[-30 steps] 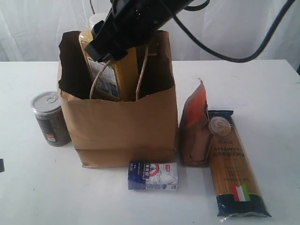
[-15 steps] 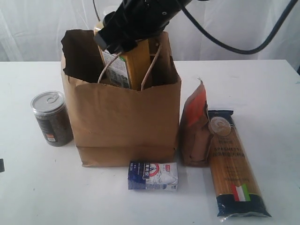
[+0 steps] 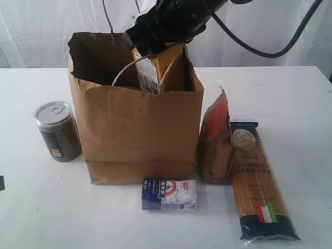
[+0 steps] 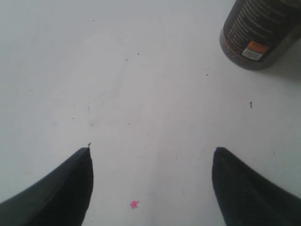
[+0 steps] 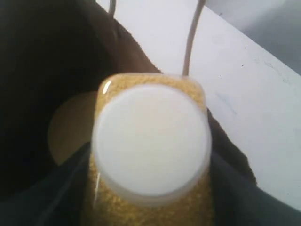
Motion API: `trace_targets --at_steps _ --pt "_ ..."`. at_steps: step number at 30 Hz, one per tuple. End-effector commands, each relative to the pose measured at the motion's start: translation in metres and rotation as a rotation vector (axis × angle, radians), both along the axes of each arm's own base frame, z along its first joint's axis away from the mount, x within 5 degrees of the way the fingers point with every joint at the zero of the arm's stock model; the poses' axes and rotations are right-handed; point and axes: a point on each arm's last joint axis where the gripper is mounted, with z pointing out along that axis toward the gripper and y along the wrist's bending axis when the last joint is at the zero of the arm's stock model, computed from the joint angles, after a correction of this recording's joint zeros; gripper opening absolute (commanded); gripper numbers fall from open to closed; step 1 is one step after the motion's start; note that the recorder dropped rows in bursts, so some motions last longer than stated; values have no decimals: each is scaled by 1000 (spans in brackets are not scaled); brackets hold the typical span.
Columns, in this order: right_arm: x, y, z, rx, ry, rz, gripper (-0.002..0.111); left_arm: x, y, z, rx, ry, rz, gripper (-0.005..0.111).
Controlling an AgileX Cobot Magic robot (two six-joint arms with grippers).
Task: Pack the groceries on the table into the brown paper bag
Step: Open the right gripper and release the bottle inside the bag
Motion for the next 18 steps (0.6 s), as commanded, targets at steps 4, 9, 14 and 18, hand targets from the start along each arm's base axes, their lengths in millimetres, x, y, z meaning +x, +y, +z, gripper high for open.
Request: trace_targets --at_steps 4,9,14,18 --pt "-2 -5 18 59 -62 -18 63 -2 2 -1 20 2 -2 72" --pt "-5 -7 25 69 -75 -17 63 -2 2 -1 20 2 -2 72" --pt "-7 -8 26 57 -77 -7 63 -2 2 -1 19 1 -3 72" --pt "-8 -9 27 57 -77 -7 63 -2 2 -1 19 1 -3 72"
